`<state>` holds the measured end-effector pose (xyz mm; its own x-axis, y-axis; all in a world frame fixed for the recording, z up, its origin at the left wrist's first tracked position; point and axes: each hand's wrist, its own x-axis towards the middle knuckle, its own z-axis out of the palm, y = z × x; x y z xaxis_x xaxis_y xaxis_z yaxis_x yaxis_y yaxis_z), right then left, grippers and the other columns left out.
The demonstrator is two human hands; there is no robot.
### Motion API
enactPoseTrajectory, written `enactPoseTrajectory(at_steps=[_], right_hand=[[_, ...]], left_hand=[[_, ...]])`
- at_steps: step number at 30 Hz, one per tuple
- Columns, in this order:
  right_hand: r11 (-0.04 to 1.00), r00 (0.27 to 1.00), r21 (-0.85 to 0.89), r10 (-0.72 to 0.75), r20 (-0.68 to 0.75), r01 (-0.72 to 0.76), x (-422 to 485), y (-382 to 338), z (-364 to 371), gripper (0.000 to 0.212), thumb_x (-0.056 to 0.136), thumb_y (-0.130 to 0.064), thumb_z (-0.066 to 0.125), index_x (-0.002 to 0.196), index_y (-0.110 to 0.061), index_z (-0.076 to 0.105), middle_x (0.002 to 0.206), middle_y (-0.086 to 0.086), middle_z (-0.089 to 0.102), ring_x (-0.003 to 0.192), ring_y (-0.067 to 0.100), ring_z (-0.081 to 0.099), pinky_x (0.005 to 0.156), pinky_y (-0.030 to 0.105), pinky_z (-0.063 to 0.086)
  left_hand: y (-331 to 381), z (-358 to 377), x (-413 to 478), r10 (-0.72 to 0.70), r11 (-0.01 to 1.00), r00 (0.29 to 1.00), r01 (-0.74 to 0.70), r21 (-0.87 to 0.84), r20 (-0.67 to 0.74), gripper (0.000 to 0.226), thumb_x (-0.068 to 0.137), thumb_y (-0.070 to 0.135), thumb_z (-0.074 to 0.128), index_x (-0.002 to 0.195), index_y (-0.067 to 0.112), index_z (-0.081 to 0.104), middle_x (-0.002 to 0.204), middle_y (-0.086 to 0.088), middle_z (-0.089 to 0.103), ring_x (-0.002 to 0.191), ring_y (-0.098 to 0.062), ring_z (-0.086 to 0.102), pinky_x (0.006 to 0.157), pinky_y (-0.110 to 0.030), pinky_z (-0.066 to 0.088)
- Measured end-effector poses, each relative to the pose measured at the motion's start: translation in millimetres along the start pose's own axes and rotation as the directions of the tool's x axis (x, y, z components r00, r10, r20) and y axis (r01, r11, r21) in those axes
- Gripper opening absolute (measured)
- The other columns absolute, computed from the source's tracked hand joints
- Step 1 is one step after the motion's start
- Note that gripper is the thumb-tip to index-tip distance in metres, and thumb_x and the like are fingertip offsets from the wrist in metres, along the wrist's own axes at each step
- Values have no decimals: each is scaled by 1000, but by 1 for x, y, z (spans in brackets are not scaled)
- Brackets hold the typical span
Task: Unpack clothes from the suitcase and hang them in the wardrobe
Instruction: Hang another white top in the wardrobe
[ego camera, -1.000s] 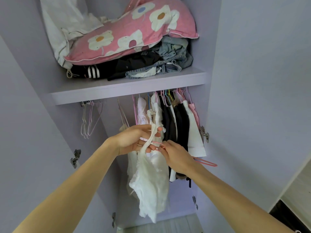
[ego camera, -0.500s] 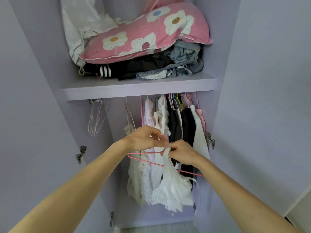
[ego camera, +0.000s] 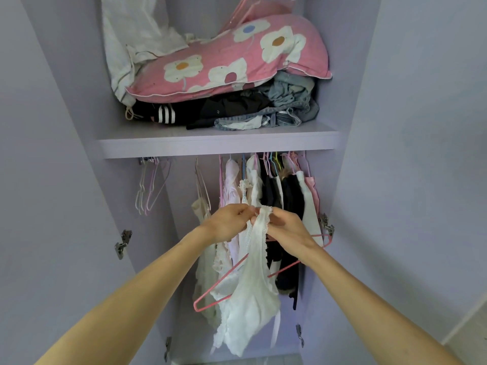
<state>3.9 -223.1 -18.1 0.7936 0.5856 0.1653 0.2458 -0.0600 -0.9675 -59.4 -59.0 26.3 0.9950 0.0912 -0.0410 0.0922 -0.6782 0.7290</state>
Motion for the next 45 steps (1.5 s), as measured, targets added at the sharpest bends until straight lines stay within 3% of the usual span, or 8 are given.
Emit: enactPoseTrajectory(at_steps=[6, 10, 13, 19, 27, 34, 40, 45], right_hand=[[938, 998, -343, -63, 4, 61, 2, -5, 5, 20, 94, -32, 59, 111, -24, 66, 94, -7, 70, 86, 10, 67, 75, 25, 54], [856, 998, -512, -49, 46, 66, 4, -2, 9, 26, 93, -10, 48, 72, -24, 54, 64, -10, 53, 54, 6, 48, 54, 21, 39], [845, 998, -532, -33, 46, 53, 3, 1, 7, 26, 95, -18, 52, 70, -16, 51, 59, -10, 50, 50, 5, 44, 53, 18, 37], [959, 998, -282, 0, 56, 16, 5, -7, 7, 19, 96, -26, 62, 78, -22, 67, 55, -17, 50, 58, 2, 50, 68, 30, 59], [969, 880, 229, 191, -435, -96, 10, -8, -20, 18, 92, -16, 63, 80, -7, 72, 45, -6, 29, 43, 11, 22, 46, 25, 21], [980, 656, 189, 183, -732, -63, 21, -13, -38, 29, 78, -33, 59, 51, -23, 56, 50, -4, 43, 51, 20, 37, 56, 31, 31], [970, 798, -199, -12, -603, -136, 28, -13, -43, 39, 97, -35, 56, 64, -14, 59, 58, -5, 49, 56, 13, 43, 56, 27, 35], [908, 738, -420, -279, -614, -6, 25, -13, -28, 48, 98, -32, 57, 57, -19, 37, 50, -6, 38, 50, 7, 44, 53, 12, 33]], left_hand=[[0, 0, -7, -101, 852, 976, 186, -490, 195, 44, 100, 45, 45, 97, 10, 71, 77, -5, 49, 53, -15, 33, 59, -29, 41], [-3, 5, -6, -20, 999, 992, 25, -36, 121, 46, 92, 66, 52, 87, 20, 60, 68, 7, 52, 57, -12, 48, 62, -25, 43], [-13, 5, -3, 24, 999, 995, -22, -25, 99, 50, 94, 61, 53, 97, 13, 65, 79, -2, 59, 59, -11, 62, 64, -29, 44], [-21, 0, -10, -10, 961, 999, 20, -275, 40, 29, 101, 45, 50, 102, 24, 71, 104, 10, 71, 76, -13, 71, 68, -26, 42], [-35, -30, -10, -219, 879, 965, 130, -458, -146, 29, 98, 22, 44, 87, 6, 66, 52, -3, 49, 56, -20, 58, 80, -39, 43], [-39, -52, -15, -163, 986, 985, 161, -35, -61, 27, 94, 18, 50, 84, 8, 73, 66, -4, 55, 58, -18, 45, 55, -24, 41], [-29, -64, -12, -135, 959, 991, 136, 250, -19, 33, 88, 22, 59, 55, 26, 60, 62, 11, 49, 65, -11, 47, 62, -26, 35], [-23, -70, -15, -156, 926, 983, 109, 363, 102, 24, 87, 23, 60, 65, 25, 70, 69, 13, 60, 78, -13, 57, 69, -27, 42]])
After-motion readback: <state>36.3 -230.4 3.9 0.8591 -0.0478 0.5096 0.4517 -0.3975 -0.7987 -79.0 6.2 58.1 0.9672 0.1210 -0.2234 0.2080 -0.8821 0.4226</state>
